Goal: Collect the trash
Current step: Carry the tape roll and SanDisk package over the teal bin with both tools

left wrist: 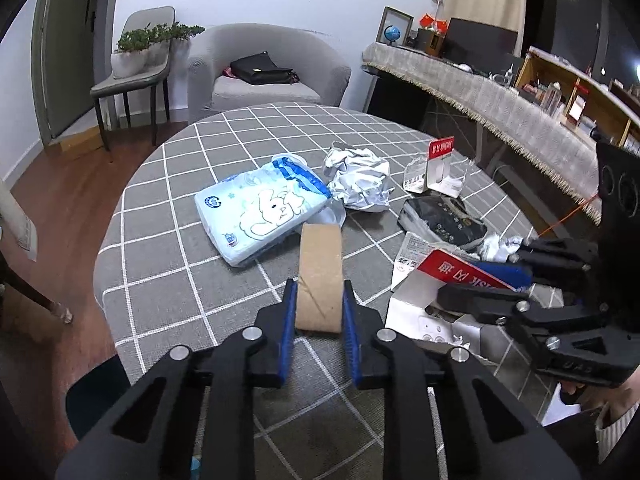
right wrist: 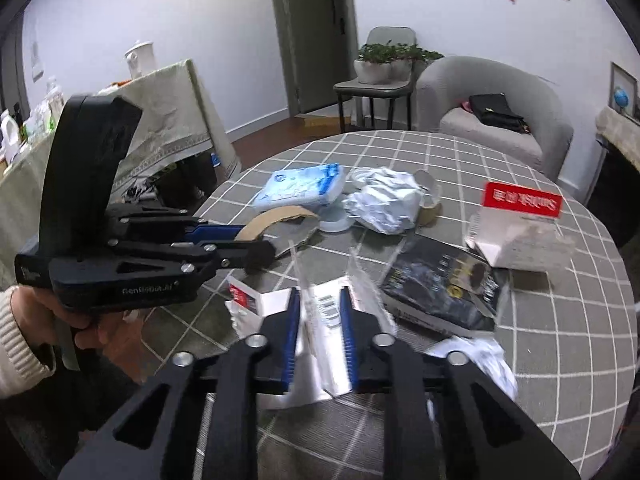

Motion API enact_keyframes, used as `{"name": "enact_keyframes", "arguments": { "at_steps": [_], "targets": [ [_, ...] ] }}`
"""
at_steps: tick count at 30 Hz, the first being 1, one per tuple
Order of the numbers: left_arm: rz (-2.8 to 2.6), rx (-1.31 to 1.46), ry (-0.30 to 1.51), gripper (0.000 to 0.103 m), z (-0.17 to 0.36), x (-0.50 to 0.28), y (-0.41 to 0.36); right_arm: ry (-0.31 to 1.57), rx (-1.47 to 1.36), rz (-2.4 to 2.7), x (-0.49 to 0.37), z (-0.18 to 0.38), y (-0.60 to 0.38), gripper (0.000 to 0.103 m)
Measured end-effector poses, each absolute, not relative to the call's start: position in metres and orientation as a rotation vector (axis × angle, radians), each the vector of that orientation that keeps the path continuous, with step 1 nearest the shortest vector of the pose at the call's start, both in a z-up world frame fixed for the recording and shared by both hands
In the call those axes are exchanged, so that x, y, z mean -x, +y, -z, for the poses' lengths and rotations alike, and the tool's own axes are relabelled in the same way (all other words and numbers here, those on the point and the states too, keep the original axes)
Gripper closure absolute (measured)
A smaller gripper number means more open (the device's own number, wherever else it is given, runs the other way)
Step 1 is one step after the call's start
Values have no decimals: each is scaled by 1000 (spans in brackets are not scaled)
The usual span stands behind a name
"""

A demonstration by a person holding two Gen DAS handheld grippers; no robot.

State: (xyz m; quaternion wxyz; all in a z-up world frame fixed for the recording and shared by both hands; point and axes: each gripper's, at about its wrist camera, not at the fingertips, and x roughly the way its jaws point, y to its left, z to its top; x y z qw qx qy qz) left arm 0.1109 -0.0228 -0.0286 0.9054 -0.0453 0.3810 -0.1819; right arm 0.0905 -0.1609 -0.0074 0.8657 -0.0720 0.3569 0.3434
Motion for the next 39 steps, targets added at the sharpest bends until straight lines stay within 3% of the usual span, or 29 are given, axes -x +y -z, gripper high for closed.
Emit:
{"name": "enact_keyframes", "arguments": {
  "at_steps": [6, 22, 39],
  "targets": [
    [385, 88, 767, 80, 22, -104, -17, 753, 186, -719, -88, 8, -149, 101],
    [319, 138, 707, 80, 0, -83, 46, 701, 155, -748, -87, -14, -113, 101],
    [132, 177, 776, 80, 31, -64, 155, 719, 191, -876, -91, -15, -5, 101]
  ]
}}
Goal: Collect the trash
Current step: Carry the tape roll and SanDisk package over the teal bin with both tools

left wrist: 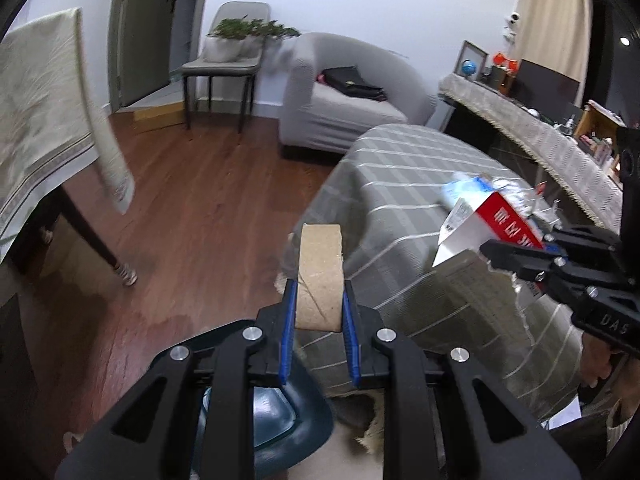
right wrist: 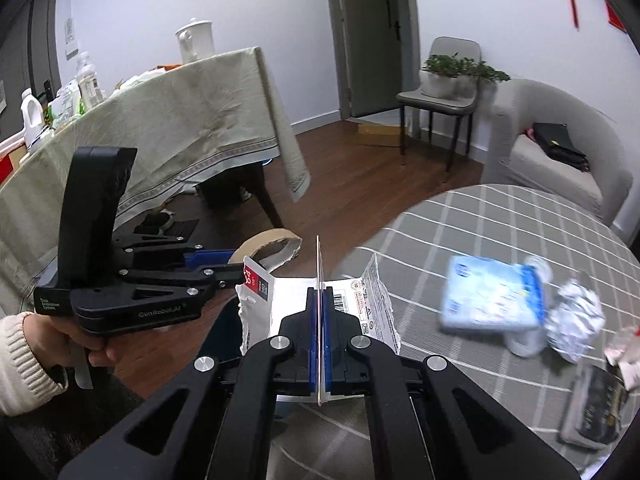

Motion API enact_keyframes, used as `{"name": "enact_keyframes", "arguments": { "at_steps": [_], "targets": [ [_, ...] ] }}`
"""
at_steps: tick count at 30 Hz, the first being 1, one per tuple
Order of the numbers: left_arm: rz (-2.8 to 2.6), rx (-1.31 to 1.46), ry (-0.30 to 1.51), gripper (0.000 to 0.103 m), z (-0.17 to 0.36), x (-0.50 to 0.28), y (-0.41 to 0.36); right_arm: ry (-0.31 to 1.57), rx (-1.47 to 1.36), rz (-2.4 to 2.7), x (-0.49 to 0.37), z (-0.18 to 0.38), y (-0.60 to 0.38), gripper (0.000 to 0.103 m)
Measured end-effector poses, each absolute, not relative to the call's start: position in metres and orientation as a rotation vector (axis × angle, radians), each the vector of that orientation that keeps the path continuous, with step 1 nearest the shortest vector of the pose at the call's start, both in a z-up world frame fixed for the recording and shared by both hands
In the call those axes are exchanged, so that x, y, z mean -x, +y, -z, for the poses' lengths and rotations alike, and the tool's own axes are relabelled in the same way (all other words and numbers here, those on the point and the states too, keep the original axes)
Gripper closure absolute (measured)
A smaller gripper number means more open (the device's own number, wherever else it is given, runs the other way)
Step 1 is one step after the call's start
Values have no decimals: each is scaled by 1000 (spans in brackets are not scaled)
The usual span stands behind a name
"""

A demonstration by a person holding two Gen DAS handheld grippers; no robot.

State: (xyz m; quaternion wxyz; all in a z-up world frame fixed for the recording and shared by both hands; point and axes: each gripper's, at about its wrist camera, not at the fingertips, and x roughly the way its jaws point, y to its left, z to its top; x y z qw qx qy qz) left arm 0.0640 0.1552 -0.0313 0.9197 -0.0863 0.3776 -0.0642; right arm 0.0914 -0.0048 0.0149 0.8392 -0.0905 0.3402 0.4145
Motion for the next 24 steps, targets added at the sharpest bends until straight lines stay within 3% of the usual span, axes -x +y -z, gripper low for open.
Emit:
{"name": "enact_keyframes", "arguments": {
  "at_steps": [24],
  "targets": [
    [17, 226, 1134, 80, 136, -41, 241, 873, 260, -943, -93, 23, 111, 101]
  ]
}}
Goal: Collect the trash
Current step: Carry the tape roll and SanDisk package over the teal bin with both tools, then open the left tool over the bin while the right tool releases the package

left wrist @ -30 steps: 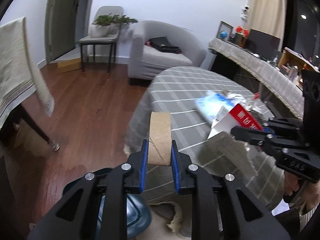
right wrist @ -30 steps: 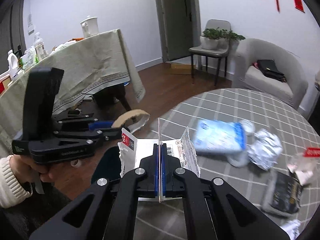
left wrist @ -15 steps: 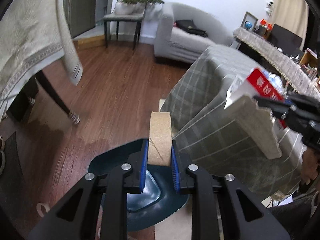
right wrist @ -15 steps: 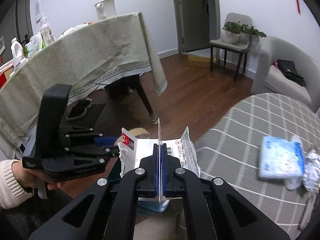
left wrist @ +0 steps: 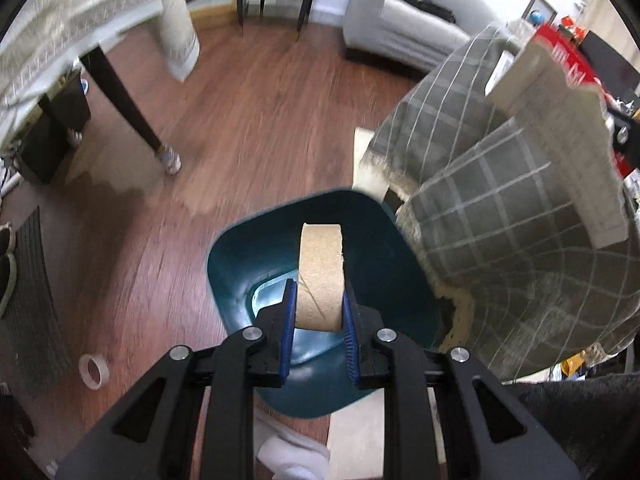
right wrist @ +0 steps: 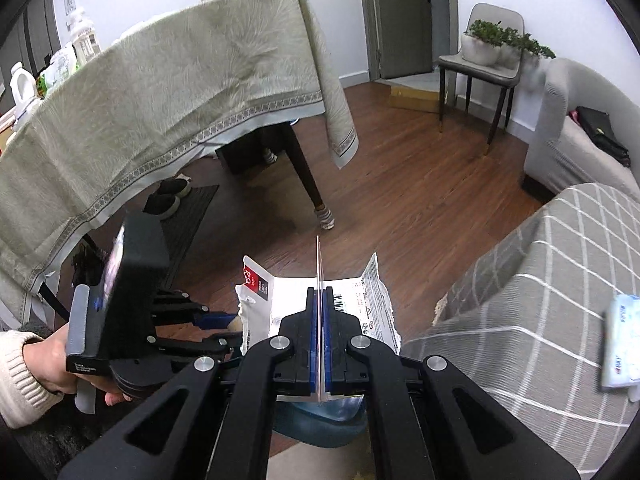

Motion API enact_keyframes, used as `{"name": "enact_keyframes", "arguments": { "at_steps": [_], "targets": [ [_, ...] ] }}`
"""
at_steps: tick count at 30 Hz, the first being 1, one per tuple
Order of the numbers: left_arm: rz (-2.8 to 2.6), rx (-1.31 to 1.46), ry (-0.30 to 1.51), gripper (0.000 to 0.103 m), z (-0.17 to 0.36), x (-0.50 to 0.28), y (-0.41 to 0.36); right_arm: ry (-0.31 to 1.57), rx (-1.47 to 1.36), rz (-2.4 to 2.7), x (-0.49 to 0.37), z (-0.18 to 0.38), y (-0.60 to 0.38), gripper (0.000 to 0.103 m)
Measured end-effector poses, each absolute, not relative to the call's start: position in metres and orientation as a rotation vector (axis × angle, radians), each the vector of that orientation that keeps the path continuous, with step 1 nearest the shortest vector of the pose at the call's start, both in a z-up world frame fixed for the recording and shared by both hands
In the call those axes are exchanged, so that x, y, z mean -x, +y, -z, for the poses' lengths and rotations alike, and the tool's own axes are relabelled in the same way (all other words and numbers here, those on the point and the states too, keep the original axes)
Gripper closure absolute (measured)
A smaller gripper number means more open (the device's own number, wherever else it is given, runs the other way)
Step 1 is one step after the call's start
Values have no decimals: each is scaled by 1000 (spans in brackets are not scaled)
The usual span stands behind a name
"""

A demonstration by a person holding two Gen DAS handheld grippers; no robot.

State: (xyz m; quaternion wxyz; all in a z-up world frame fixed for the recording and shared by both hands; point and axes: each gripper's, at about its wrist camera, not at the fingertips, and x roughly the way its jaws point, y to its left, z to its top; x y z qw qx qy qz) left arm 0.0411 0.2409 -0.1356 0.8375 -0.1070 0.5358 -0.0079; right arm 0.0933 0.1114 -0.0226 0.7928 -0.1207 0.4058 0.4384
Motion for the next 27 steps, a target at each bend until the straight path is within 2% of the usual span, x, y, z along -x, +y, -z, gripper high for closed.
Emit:
{"name": "enact_keyframes", "arguments": {
  "at_steps": [2, 5, 7, 20, 24, 27],
  "targets": [
    [11, 224, 1159, 78, 144, -39, 244, 890, 271, -944, -93, 27, 119, 101],
    [-1, 229, 1172, 67, 150, -37, 251, 927, 298, -938, -93, 37, 130, 101],
    [1, 228, 1172, 64, 150, -35, 253, 951, 312, -935, -93, 44, 135, 101],
    [-3, 225, 1059, 64, 116, -21, 266, 1089, 407, -891, -93, 93, 154, 101],
    [8, 231, 1016, 67, 102, -19, 264, 1118, 430, -886, -92, 107, 159, 101],
    [16, 231, 983, 76, 90, -16, 264, 1147, 448, -879, -92, 118, 164, 101]
  ]
}}
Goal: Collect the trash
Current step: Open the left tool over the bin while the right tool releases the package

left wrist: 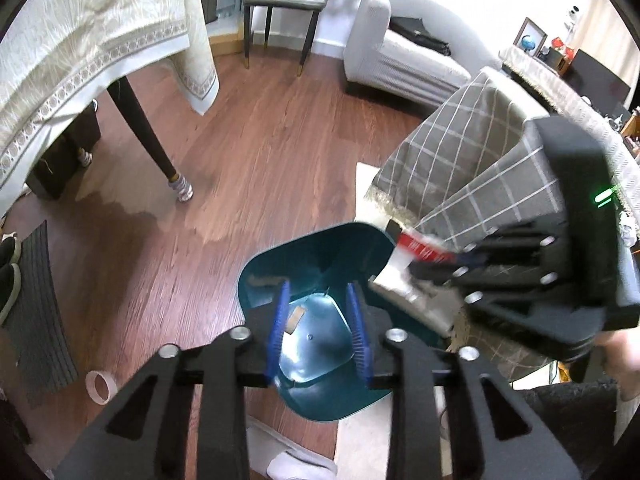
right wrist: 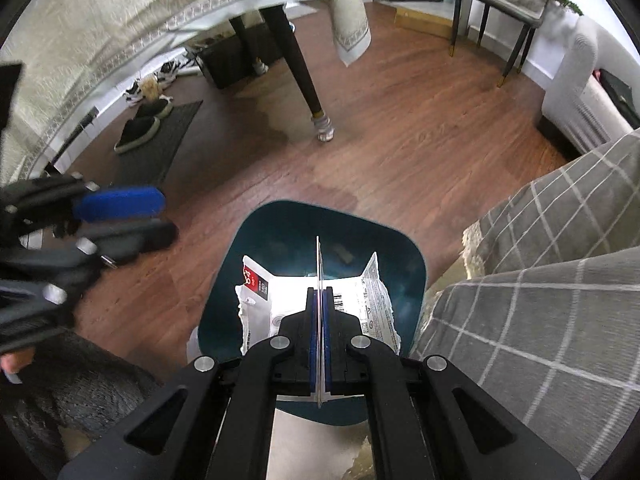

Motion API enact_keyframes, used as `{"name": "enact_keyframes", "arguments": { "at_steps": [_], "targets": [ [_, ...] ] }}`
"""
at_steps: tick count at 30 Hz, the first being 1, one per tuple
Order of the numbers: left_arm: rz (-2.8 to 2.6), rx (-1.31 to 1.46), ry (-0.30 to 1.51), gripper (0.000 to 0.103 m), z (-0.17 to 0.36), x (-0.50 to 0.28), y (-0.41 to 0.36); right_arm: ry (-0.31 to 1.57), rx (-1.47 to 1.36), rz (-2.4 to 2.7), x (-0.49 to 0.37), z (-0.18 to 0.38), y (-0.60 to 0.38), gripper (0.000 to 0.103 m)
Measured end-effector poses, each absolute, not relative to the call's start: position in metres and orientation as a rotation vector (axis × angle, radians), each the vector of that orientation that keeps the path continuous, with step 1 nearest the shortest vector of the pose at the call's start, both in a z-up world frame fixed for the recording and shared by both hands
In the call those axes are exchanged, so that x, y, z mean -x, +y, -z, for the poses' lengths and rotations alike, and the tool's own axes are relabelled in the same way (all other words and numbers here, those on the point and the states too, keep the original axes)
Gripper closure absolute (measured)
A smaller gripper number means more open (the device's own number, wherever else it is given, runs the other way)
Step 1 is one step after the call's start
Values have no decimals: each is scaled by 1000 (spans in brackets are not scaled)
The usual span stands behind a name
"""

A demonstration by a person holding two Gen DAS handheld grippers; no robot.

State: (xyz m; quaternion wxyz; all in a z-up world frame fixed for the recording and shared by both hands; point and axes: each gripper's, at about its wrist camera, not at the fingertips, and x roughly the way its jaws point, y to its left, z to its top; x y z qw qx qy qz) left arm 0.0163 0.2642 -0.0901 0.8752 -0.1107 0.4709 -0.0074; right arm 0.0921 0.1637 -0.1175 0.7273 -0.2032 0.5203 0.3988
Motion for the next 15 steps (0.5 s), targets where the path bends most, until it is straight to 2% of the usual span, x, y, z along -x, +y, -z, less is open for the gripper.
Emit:
{"name": "enact_keyframes", "arguments": {
  "at_steps": [15],
  "targets": [
    [-3, 261, 812, 79, 32, -7, 276, 1262, 562, -845, -83, 163, 173, 99]
  ]
}}
